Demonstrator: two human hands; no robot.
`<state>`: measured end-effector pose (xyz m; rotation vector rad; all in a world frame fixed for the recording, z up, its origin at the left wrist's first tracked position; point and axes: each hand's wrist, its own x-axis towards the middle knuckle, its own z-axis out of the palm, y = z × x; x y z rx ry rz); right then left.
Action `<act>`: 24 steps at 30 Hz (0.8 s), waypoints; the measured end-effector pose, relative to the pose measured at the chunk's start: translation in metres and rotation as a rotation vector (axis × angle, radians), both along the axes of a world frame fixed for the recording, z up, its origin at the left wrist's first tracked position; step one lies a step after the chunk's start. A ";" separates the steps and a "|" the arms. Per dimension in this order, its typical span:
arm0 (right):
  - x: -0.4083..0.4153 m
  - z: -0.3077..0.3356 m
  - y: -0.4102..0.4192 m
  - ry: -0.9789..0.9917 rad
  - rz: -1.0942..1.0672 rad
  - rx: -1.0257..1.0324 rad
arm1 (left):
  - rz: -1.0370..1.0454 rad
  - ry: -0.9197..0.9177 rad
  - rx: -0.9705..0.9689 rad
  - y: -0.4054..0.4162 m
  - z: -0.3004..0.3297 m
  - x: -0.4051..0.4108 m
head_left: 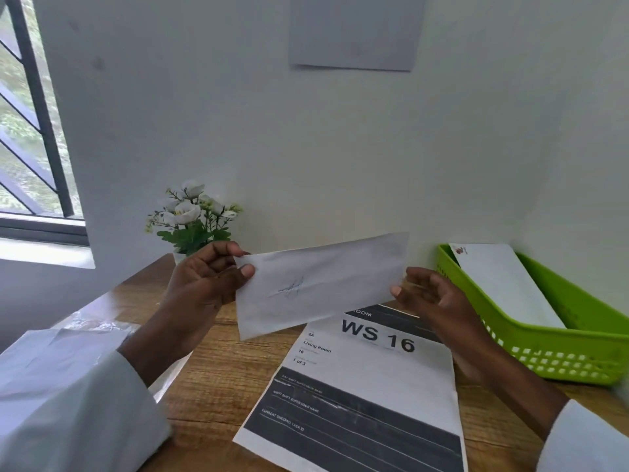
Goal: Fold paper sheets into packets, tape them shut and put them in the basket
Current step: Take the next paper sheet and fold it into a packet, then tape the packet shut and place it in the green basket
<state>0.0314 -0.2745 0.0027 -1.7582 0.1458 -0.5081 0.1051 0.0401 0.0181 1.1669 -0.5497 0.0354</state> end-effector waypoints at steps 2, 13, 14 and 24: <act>-0.001 0.002 0.000 -0.020 0.066 0.091 | -0.054 0.061 -0.084 0.004 0.000 0.005; -0.007 0.001 -0.002 0.232 0.135 0.107 | 0.150 0.390 0.290 0.009 -0.017 0.017; -0.008 0.000 -0.002 0.264 0.127 0.097 | 0.194 0.390 0.386 0.009 -0.020 0.018; -0.009 -0.010 -0.003 0.383 0.027 -0.239 | 0.435 0.031 1.019 0.003 -0.030 0.016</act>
